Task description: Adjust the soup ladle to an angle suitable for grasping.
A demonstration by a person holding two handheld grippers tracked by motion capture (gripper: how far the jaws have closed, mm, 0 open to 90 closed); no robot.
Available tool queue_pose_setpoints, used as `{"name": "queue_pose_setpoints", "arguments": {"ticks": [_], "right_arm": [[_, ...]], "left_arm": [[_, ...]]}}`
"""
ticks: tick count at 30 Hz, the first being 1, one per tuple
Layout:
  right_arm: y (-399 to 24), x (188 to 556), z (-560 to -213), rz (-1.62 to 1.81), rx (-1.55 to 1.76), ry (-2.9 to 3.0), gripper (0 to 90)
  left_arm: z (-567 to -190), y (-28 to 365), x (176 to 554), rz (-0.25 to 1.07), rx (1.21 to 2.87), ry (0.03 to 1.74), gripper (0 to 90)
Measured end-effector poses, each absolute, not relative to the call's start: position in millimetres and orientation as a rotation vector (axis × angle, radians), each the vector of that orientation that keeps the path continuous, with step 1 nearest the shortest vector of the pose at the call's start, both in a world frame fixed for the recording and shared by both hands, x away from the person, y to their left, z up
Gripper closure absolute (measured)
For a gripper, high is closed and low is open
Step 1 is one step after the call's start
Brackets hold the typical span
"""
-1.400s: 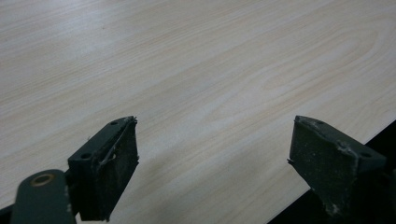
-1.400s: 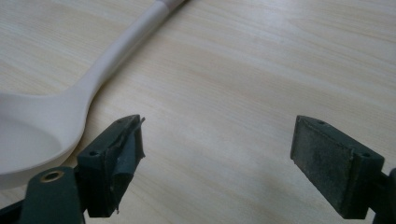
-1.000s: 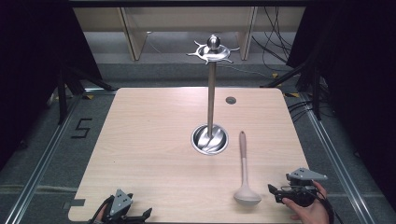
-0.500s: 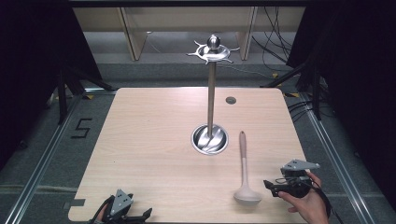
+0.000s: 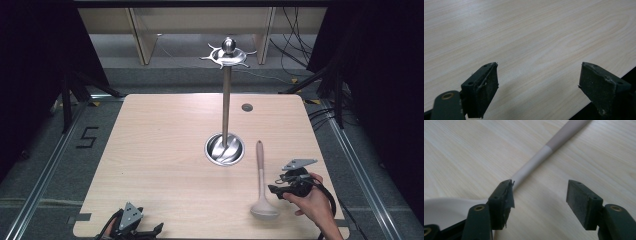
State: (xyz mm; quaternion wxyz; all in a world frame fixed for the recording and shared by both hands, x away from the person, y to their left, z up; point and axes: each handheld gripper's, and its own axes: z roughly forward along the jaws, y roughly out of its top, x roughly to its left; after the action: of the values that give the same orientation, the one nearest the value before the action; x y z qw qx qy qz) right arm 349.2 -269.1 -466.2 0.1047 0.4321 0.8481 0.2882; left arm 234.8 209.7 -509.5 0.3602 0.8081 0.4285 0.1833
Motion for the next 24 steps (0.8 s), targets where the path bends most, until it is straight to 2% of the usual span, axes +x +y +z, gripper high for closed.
{"name": "queue_pose_setpoints", "arguments": {"ticks": [1, 2, 10, 17, 19, 24], "right_arm": [[-263.4, 356.0, -468.4, 0.855, 1.258, 2.502, 42.7], [-261.2, 359.1, -467.0, 0.833, 1.262, 2.526, 42.8], [-240.8, 378.2, -464.3, 0.731, 1.301, 2.603, 47.5], [-226.7, 388.9, -469.0, 0.656, 1.289, 2.651, 50.2], [-223.5, 389.9, -470.6, 0.604, 1.280, 2.656, 50.4], [-219.4, 391.5, -473.2, 0.572, 1.276, 2.683, 50.9]], "left_arm": [[-509.3, 209.5, 235.1, 0.470, 2.081, 1.103, 14.9], [-507.9, 211.5, 236.8, 0.476, 2.117, 1.062, 14.9], [-506.8, 212.5, 236.3, 0.469, 2.143, 1.060, 14.9], [-506.4, 212.3, 235.9, 0.472, 2.146, 1.063, 14.9], [-506.6, 213.9, 239.7, 0.529, 2.159, 1.008, 14.9], [-506.2, 215.3, 241.0, 0.523, 2.172, 0.984, 14.9]]}}
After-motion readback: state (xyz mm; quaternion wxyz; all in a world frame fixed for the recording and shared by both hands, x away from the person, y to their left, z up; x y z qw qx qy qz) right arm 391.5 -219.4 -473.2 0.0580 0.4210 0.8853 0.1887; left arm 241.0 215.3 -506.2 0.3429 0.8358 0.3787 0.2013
